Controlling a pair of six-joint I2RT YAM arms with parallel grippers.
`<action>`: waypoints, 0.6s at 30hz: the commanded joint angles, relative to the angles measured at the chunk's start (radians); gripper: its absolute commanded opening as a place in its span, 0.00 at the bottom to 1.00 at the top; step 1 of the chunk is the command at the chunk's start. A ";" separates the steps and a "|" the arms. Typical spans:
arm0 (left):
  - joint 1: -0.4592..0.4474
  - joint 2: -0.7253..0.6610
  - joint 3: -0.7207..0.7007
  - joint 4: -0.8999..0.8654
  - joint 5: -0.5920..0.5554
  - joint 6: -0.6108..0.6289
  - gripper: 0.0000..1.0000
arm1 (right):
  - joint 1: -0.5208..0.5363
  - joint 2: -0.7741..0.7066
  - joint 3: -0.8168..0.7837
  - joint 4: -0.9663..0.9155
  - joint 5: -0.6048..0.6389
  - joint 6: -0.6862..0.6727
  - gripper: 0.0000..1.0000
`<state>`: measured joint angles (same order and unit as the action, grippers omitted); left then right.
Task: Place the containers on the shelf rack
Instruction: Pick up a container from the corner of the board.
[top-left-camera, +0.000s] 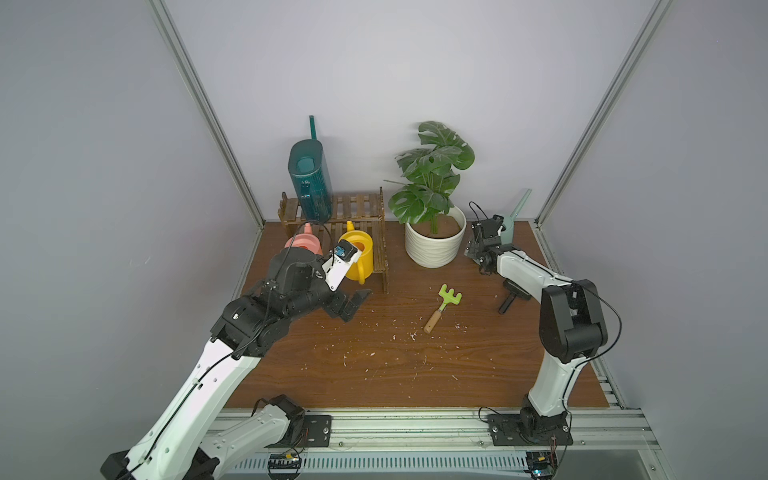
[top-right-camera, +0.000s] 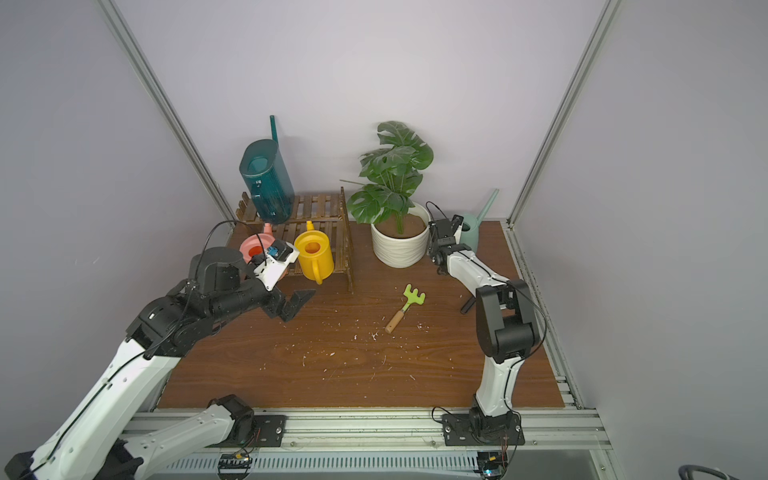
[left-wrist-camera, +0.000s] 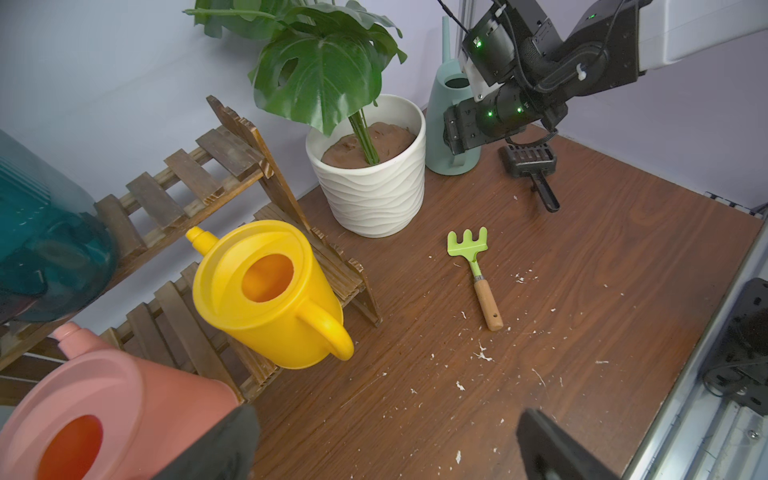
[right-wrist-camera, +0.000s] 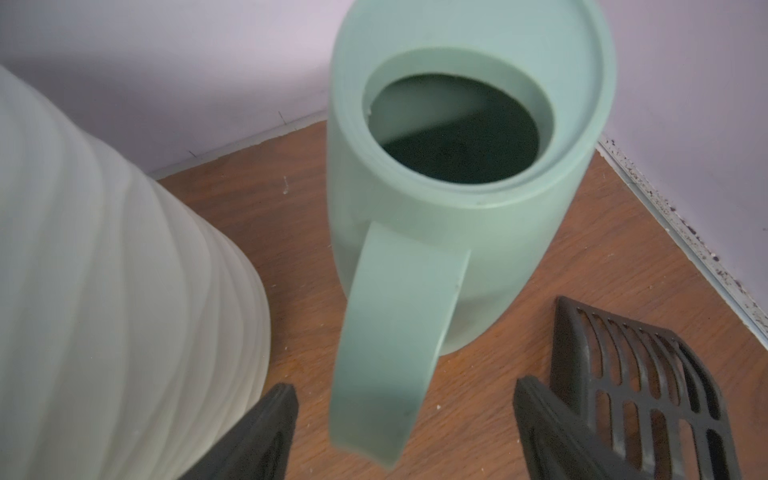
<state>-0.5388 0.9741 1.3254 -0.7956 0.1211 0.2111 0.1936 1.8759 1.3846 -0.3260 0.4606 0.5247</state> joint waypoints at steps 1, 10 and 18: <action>0.014 -0.012 0.001 0.005 -0.028 -0.009 1.00 | -0.011 0.009 0.023 -0.024 0.067 0.019 0.82; 0.017 -0.011 -0.010 0.011 -0.039 -0.012 1.00 | -0.035 -0.098 -0.095 -0.002 0.104 0.001 0.69; 0.021 -0.018 -0.015 0.012 -0.058 -0.018 1.00 | -0.058 -0.101 -0.137 0.071 0.047 -0.064 0.60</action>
<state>-0.5312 0.9699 1.3251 -0.7948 0.0807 0.2031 0.1364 1.7912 1.2514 -0.2977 0.5247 0.4965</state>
